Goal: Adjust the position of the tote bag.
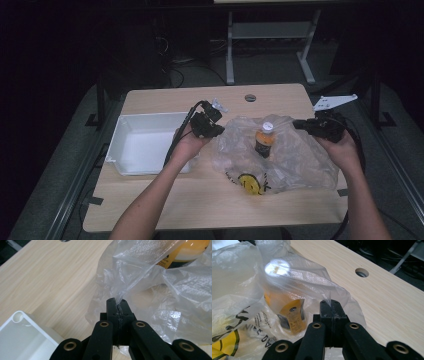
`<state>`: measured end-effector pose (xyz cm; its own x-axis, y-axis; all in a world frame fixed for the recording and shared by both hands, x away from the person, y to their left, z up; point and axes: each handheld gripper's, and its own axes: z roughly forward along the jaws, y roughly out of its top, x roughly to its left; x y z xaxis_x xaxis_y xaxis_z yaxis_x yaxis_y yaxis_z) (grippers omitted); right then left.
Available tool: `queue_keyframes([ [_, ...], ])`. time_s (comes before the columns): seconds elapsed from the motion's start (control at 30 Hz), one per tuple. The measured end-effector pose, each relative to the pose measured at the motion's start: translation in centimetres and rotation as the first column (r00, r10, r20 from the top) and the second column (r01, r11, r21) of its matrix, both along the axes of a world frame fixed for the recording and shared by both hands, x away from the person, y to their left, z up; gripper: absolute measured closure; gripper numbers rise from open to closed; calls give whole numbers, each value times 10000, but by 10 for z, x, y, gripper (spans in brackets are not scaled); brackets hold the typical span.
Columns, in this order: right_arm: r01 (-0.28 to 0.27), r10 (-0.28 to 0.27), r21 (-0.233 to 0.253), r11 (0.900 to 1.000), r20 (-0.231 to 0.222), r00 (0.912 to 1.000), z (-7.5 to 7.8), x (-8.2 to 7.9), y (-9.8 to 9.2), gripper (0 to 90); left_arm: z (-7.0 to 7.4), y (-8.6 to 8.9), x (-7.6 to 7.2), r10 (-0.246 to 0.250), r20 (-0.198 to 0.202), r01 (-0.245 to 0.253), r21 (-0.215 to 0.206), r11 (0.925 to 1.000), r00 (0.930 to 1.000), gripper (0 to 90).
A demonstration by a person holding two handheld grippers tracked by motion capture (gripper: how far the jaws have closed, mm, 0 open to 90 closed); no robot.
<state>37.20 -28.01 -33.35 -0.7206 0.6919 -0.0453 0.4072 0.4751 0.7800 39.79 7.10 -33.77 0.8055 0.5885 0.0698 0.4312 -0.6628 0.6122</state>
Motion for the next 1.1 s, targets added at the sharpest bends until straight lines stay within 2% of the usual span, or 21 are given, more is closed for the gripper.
queue_keyframes([
  [0.23, -54, 53, 72, 10000, 132, 9999, 4, -3, -1, 897, 4, 2, -2, 32, 129, -31, -119, 9999, 9999, 900],
  [0.3, -12, 10, 73, 10000, 210, 9998, 5, -3, -1, 897, 6, 3, -1, 18, 204, -18, 15, 10000, 9998, 900],
  [0.4, 72, -75, 209, 9998, 154, 9999, 6, -1, -4, 896, 5, 2, 2, 122, 140, -122, -4, 9999, 9998, 900],
  [0.63, 287, -285, 42, 9996, -460, 9985, -10, 8, -4, 897, -7, -5, 7, 92, -145, -84, 515, 9986, 9999, 900],
  [0.67, 328, -324, 48, 9995, -631, 9975, -13, 9, -4, 896, -10, -6, 7, 142, -223, -130, 501, 9987, 9997, 900],
  [0.73, 323, -326, -65, 9995, -674, 9972, -18, 10, -4, 897, -14, -8, 9, 156, -283, -141, 539, 9984, 9995, 900],
  [0.77, 310, -314, -55, 9995, -931, 9952, -23, 10, -5, 897, -17, -9, 9, 185, -346, -165, 577, 9982, 9992, 900],
  [0.97, 319, -322, -38, 9995, -1325, 9907, -37, 10, -4, 896, -28, -13, 8, 130, -524, -89, 766, 9970, 9985, 900],
  [1.1, 276, -307, -217, 9994, -1594, 9867, -48, 10, -2, 897, -35, -17, 5, 96, -666, -37, 887, 9961, 9977, 900],
])
